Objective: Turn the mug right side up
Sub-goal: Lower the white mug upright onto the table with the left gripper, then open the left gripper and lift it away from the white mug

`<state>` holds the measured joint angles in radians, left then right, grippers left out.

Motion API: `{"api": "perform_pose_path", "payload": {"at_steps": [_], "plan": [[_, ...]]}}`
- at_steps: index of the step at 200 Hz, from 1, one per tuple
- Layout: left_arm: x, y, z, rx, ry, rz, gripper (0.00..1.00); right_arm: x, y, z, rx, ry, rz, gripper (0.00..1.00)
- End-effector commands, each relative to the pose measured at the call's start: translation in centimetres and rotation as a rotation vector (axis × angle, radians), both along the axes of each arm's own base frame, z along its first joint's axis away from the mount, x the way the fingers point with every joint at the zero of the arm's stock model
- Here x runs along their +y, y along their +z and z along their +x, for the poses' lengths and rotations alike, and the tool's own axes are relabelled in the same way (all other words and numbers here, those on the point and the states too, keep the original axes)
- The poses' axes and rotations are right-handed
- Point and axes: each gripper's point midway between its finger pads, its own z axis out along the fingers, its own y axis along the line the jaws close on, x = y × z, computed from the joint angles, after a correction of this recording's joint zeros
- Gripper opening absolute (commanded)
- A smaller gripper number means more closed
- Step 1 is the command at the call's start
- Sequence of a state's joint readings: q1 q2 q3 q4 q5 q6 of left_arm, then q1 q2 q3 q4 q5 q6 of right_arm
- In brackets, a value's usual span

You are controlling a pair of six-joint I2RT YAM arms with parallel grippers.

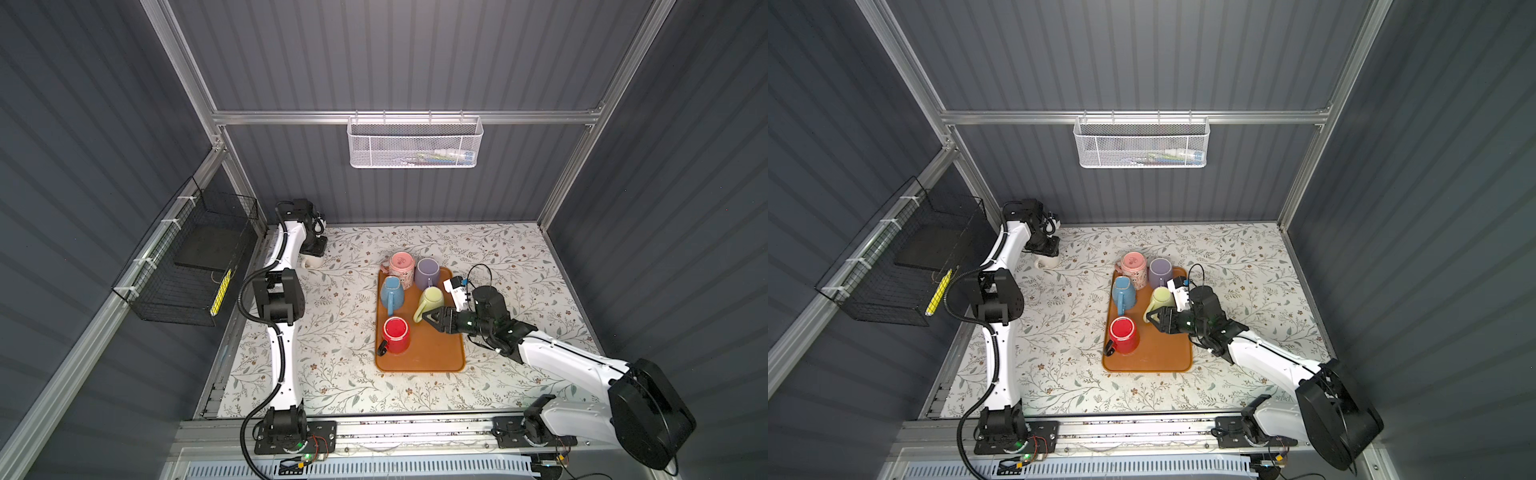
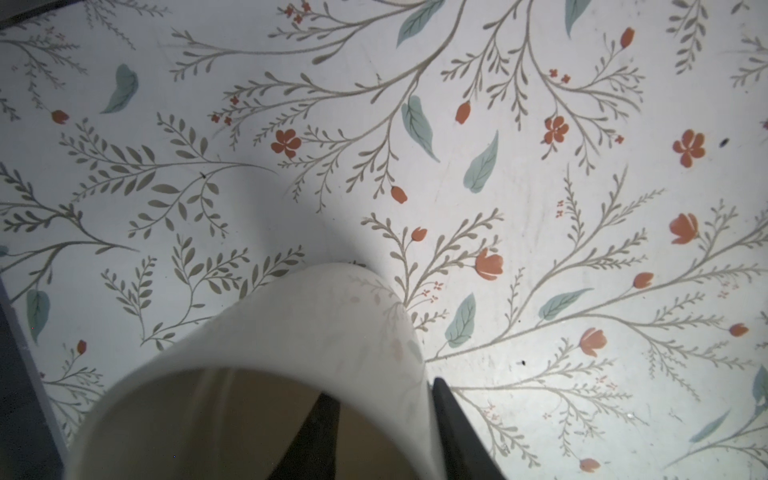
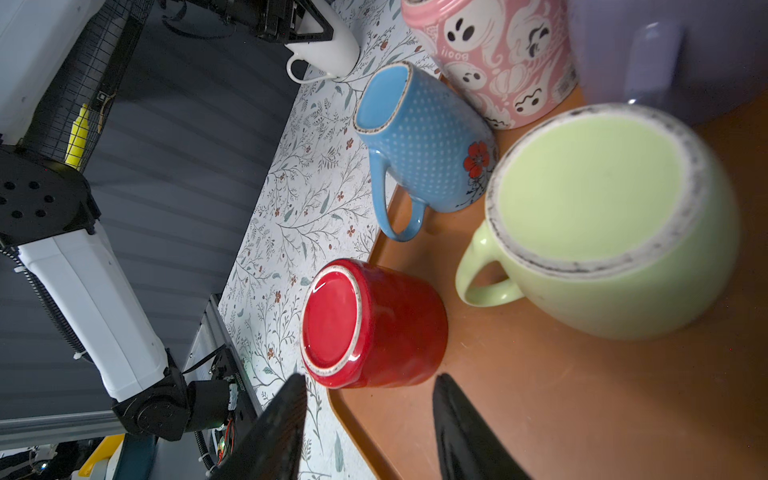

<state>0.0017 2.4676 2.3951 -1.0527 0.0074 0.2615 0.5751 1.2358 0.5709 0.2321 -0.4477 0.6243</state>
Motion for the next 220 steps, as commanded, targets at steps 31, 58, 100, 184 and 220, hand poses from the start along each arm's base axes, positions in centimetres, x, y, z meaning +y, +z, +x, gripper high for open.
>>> {"api": "perform_pose_path", "payload": {"at_steps": [31,58,100,184,220], "plan": [[0.7,0.4,0.8,-0.025,0.068,-0.002,0.44,0.1,1.0,0.1,-0.024,-0.002,0.006,0.51],[0.6,1.3,1.0,-0.043,0.068,-0.009,0.49,0.1,1.0,0.1,-0.023,0.0,0.008,0.51],[0.3,2.8,1.1,-0.072,0.073,-0.029,0.53,0.2,1.2,0.0,-0.029,0.002,0.009,0.52],[-2.4,12.0,-0.1,-0.255,0.009,-0.057,0.56,-0.3,1.6,0.0,-0.048,-0.008,-0.021,0.52],[-4.7,15.3,-2.5,-0.302,-0.043,-0.035,0.56,-0.5,1.9,-0.1,-0.059,-0.013,-0.029,0.52]]}}
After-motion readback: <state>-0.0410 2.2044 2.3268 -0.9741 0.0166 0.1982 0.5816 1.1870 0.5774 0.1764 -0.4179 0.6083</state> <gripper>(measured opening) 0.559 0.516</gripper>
